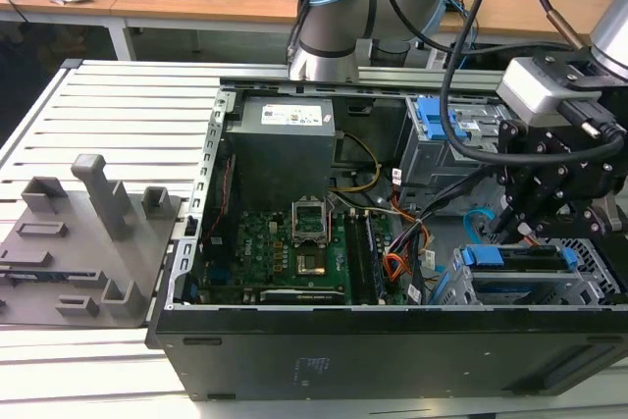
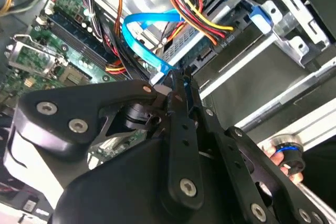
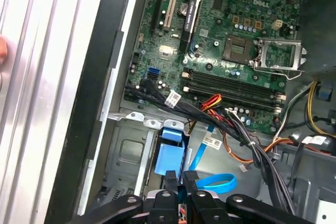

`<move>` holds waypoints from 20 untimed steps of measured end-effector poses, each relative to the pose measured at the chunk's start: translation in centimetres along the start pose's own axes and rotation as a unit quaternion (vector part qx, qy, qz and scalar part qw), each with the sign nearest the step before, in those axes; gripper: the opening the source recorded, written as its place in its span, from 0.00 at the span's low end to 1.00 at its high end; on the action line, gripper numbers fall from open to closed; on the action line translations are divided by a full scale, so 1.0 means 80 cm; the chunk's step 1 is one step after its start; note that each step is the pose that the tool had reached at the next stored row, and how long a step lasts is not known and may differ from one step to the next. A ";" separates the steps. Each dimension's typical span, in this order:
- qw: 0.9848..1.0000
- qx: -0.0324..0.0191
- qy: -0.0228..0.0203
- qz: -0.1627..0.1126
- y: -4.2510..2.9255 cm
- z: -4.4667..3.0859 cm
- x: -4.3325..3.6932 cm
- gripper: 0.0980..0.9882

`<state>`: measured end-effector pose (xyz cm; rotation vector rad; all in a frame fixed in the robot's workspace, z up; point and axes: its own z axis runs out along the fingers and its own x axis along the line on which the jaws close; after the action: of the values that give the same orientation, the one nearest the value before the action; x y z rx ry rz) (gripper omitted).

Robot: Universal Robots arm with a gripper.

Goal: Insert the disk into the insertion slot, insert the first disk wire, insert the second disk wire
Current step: 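Insert the second disk wire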

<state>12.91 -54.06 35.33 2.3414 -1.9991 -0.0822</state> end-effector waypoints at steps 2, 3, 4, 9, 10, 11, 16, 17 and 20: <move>1.000 0.000 -0.001 0.020 -0.0001 0.0012 0.000 0.07; 1.000 0.000 -0.001 0.030 -0.0002 0.0017 0.000 0.07; 0.999 0.000 -0.001 0.035 -0.0002 0.0020 0.000 0.07; 0.998 -0.001 0.000 0.056 -0.0145 0.0052 0.002 0.07; 0.998 -0.001 0.000 0.057 -0.0167 0.0055 0.003 0.07; 0.998 -0.001 0.000 0.058 -0.0179 0.0060 0.003 0.07; 0.998 -0.001 -0.001 0.067 -0.0258 0.0098 0.006 0.07; 0.998 -0.001 -0.001 0.068 -0.0258 0.0101 0.006 0.07; 0.997 -0.001 -0.001 0.073 -0.0258 0.0110 0.007 0.07</move>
<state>14.97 -54.34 34.28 2.1874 -2.1624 -0.0795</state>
